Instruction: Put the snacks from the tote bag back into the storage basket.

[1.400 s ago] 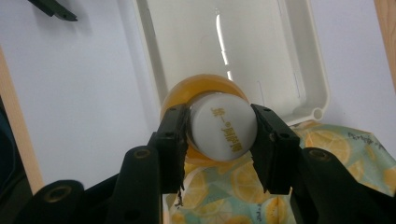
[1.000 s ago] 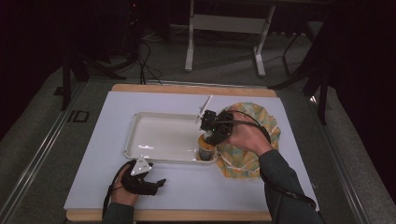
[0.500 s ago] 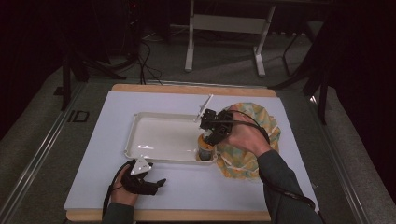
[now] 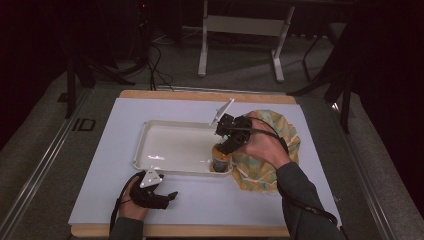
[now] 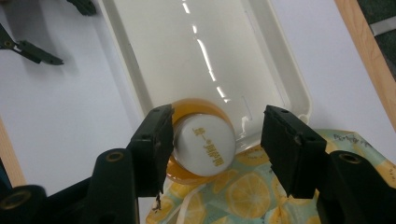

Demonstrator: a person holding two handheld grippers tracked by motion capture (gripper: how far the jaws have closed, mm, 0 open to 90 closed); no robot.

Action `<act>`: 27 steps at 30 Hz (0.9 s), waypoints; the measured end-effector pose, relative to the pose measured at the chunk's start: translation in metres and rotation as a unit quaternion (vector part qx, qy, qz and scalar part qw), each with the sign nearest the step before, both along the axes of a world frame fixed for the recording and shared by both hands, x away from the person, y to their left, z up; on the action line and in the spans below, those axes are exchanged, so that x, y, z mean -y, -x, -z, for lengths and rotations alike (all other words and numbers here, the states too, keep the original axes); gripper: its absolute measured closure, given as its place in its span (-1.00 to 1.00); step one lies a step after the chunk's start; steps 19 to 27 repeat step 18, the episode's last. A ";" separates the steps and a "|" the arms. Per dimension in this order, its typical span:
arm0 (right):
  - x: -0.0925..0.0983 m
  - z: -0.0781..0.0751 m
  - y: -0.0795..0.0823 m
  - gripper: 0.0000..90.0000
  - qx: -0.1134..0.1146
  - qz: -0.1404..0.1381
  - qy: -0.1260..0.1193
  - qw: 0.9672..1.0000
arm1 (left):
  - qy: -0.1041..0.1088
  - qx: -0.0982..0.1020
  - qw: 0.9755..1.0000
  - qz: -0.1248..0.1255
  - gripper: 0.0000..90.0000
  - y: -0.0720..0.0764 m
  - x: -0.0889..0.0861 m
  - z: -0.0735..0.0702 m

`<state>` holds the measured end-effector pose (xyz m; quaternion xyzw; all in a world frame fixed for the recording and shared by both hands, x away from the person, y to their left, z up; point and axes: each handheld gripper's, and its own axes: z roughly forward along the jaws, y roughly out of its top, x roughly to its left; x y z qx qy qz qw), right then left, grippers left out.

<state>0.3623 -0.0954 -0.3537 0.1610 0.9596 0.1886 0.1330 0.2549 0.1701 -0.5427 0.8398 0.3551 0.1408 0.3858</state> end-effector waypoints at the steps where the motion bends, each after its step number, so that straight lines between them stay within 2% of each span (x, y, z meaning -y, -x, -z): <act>1: 0.000 0.000 0.000 -0.03 0.004 -0.001 -0.003 1.000 | 0.000 0.000 1.000 0.000 -0.54 0.000 0.000 0.000; 14: 0.011 -0.010 0.002 -0.07 0.013 0.009 -0.054 0.998 | 0.000 -0.001 1.000 -0.002 -0.54 0.000 0.000 0.000; 17: 0.013 -0.012 0.003 -0.09 0.021 0.010 -0.060 0.998 | 0.000 -0.007 1.000 -0.003 -0.54 -0.001 0.001 0.001; 27: 0.013 -0.012 0.003 -0.09 0.021 0.010 -0.060 0.998 | 0.000 -0.007 1.000 -0.003 -0.54 -0.001 0.001 0.001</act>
